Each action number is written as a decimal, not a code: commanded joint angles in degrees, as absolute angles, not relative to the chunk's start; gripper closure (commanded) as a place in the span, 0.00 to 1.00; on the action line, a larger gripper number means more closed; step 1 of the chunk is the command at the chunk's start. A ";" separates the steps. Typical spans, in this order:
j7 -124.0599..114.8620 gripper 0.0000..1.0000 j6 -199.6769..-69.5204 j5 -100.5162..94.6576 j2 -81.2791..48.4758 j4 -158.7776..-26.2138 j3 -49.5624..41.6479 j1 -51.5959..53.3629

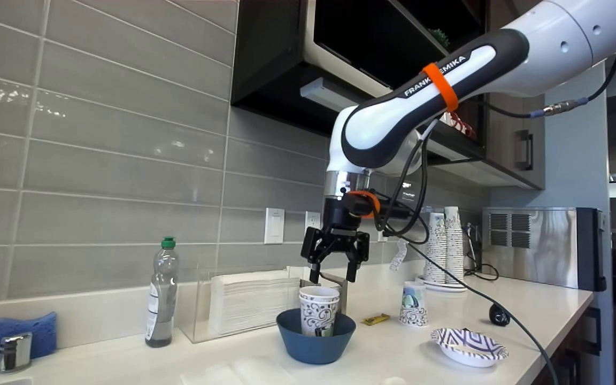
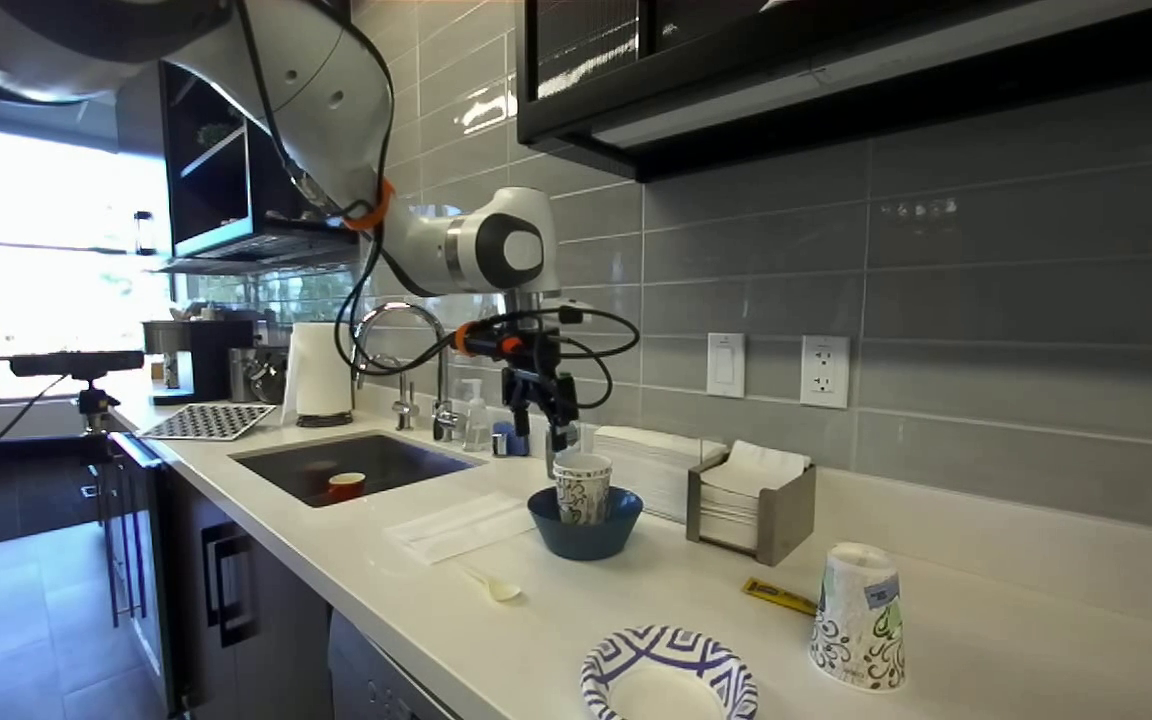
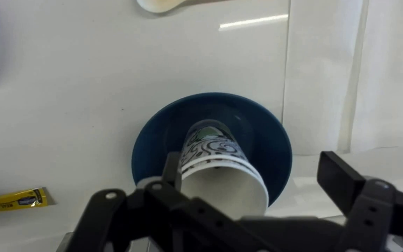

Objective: Remove the cups from the blue bowl

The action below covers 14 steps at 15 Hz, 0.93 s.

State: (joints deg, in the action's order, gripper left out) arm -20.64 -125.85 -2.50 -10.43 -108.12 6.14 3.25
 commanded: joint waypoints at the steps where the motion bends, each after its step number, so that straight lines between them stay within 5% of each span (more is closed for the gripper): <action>1: -20.96 0.00 -129.37 -2.28 -10.15 -108.81 3.75 3.75; 14: -19.52 0.00 -132.28 2.37 -13.49 -107.55 2.02 3.14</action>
